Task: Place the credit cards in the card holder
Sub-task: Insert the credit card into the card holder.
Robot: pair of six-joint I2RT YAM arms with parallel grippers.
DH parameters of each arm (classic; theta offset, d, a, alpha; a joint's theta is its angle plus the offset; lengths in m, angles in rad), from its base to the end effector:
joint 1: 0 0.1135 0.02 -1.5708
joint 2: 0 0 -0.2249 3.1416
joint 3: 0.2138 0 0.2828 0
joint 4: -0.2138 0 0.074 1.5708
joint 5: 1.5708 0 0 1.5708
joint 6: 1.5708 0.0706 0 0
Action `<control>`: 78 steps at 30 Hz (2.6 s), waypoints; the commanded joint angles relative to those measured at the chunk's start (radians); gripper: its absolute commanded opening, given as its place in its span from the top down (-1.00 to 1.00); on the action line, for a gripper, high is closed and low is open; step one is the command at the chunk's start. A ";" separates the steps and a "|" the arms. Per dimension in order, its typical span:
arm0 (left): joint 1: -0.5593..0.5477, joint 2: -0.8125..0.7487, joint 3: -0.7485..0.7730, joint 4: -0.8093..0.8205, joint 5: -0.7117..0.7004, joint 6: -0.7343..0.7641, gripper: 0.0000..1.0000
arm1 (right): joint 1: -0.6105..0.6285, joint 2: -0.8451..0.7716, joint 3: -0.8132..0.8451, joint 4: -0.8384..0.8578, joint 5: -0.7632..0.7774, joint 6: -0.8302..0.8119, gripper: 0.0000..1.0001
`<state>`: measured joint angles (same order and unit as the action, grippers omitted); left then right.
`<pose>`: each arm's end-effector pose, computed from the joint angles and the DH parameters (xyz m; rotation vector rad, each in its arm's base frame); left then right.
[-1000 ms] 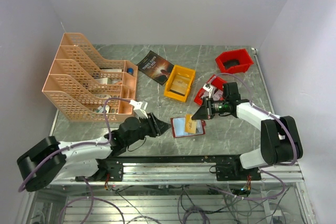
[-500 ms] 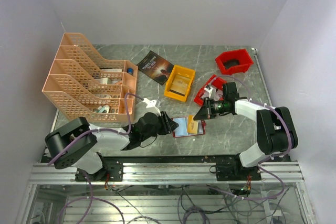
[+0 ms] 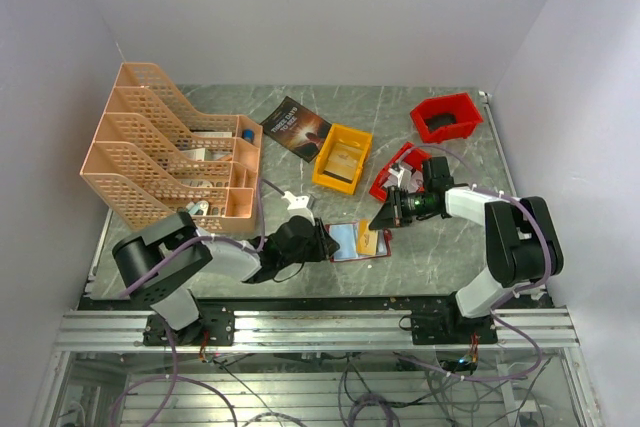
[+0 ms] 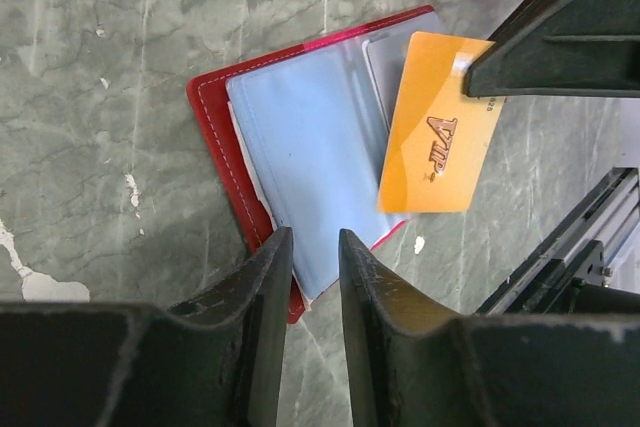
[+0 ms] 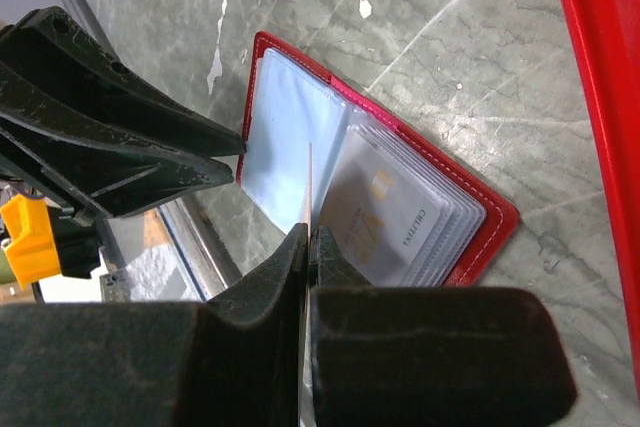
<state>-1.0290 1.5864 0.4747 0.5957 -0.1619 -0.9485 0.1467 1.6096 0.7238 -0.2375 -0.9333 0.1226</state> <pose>0.1772 -0.2724 0.0463 -0.0157 2.2506 -0.9935 0.2887 0.1000 0.0576 -0.3191 2.5158 1.3347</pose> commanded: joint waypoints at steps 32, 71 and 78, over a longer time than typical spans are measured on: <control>-0.013 0.032 0.085 -0.190 -0.088 0.058 0.38 | 0.060 0.142 0.129 -0.120 0.057 -0.037 1.00; -0.013 -0.002 0.105 -0.245 -0.111 0.098 0.44 | 0.146 0.152 0.189 -0.150 0.236 0.056 0.90; -0.013 -0.004 0.107 -0.246 -0.107 0.105 0.42 | 0.150 0.172 0.196 -0.144 0.159 0.049 0.89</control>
<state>-1.0378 1.5955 0.5648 0.3771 -0.2405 -0.8688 0.2886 1.7550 0.9054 -0.3973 -0.7536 0.1841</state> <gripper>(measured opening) 0.285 0.052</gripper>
